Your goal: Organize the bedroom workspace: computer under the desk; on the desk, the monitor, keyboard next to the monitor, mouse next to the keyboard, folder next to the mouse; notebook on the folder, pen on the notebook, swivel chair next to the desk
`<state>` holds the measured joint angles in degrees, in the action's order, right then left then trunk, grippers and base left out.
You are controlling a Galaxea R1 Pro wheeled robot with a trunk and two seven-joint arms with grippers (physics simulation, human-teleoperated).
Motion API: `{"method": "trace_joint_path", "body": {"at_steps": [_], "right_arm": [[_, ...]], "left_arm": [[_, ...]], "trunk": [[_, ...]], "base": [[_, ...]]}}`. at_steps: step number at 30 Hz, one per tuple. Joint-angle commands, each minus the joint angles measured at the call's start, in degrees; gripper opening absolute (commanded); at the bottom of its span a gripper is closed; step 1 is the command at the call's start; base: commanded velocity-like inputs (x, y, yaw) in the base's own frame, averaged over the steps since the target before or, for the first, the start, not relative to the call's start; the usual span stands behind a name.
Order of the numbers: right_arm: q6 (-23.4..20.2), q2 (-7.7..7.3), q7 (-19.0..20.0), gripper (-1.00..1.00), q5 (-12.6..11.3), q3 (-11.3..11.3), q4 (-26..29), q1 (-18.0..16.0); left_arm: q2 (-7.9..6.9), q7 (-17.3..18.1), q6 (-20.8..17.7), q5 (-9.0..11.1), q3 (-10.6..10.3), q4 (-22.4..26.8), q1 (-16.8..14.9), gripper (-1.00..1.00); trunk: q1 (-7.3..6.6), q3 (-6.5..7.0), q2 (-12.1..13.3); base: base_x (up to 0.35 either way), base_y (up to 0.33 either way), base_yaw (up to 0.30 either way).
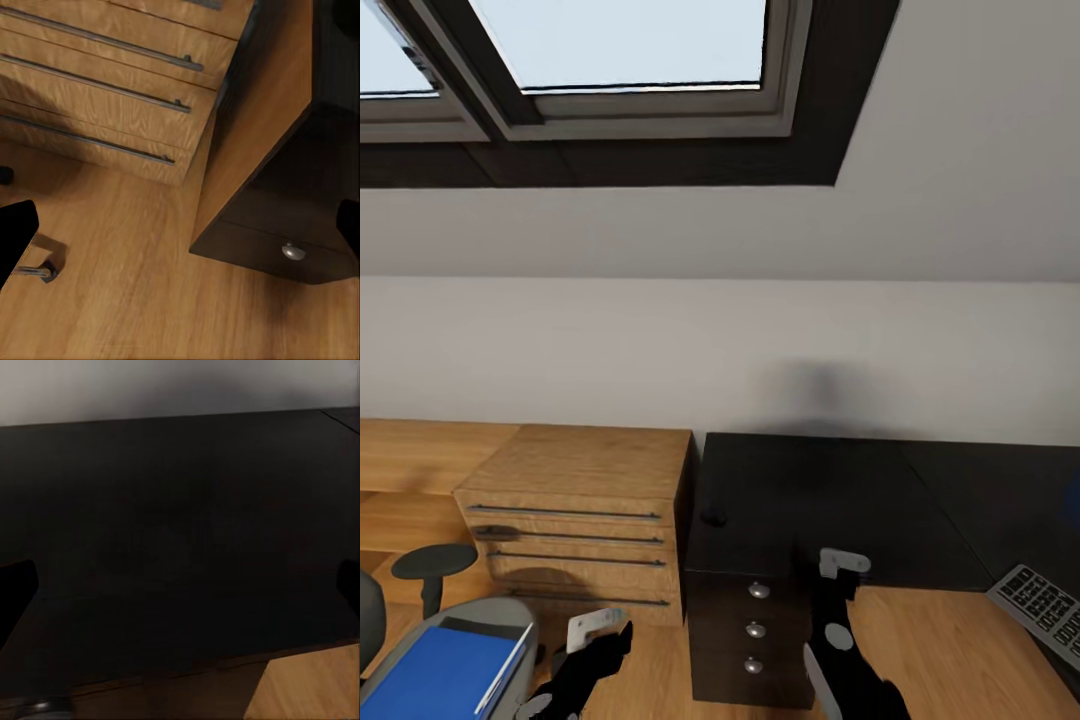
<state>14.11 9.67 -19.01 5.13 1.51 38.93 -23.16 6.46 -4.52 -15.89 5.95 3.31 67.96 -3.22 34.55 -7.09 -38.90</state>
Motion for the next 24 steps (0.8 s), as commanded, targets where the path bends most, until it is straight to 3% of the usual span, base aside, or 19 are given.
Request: {"method": "trace_joint_path", "body": {"at_steps": [1, 5, 6, 7, 8, 10, 12, 18, 24], "right_arm": [[-2.7, 0.24, -0.3, 1.00, 0.5, 0.0, 2.0, 0.0], [-13.6, 0.33, -0.5, 1.00, 0.4, -1.2, 8.6, -0.1], [-18.9, 0.33, -0.5, 1.00, 0.3, -1.9, 11.1, -0.1], [-21.4, 0.33, -0.5, 1.00, 0.3, -2.2, 12.0, -0.2], [-29.2, 0.33, -0.1, 1.00, 0.0, -3.1, 14.3, -0.4], [-31.4, 0.33, 0.4, 1.00, -0.3, -3.3, 15.0, -0.5], [-33.9, 0.33, 3.8, 1.00, -2.0, -3.1, 15.3, -0.5], [-34.9, 0.33, 9.1, 1.00, -3.9, -3.1, 14.7, -0.5], [-35.2, -0.03, 10.0, 1.00, -4.3, -3.1, 14.7, -0.4]], "left_arm": [[0.24, -0.2, -0.6, 0.6, 0.0, 1.3, 0.0, 1.00], [1.35, -0.3, -1.3, 0.6, 0.0, 5.4, 0.0, 1.00], [1.83, -0.3, -1.5, 0.6, 0.0, 6.8, 0.0, 1.00], [2.00, -0.3, -1.6, 0.6, 0.0, 7.3, 0.0, 1.00], [2.29, -0.3, -1.7, 0.7, 0.2, 8.5, 0.0, 1.00], [2.33, -0.3, -1.7, 0.6, 0.2, 8.6, 0.0, 1.00], [2.28, -0.3, -1.5, 0.4, 0.3, 8.3, 0.0, 1.00], [1.61, -0.3, -1.3, 0.4, 0.6, 8.2, 0.0, 1.00], [1.54, -0.3, -1.3, 0.4, 0.6, 8.1, 0.0, 1.00]], "trunk": [[-0.20, 0.08, 0.3], [-1.08, 0.80, 1.9], [-1.30, 0.98, 2.3], [-1.52, 1.16, 2.7], [-1.74, 1.34, 3.1], [-2.18, 1.70, 4.0], [-2.18, 1.70, 4.0], [-2.18, 1.70, 4.0], [-2.18, 1.70, 4.0]], "base": [[0.077, 0.000, 0.000], [0.077, 0.000, 0.000], [0.077, 0.000, 0.000], [0.076, 0.000, 0.000], [0.074, 0.000, 0.000], [0.064, 0.000, 0.000], [0.025, 0.000, 0.000], [0.009, 0.000, 0.000], [0.008, 0.000, 0.000]]}}
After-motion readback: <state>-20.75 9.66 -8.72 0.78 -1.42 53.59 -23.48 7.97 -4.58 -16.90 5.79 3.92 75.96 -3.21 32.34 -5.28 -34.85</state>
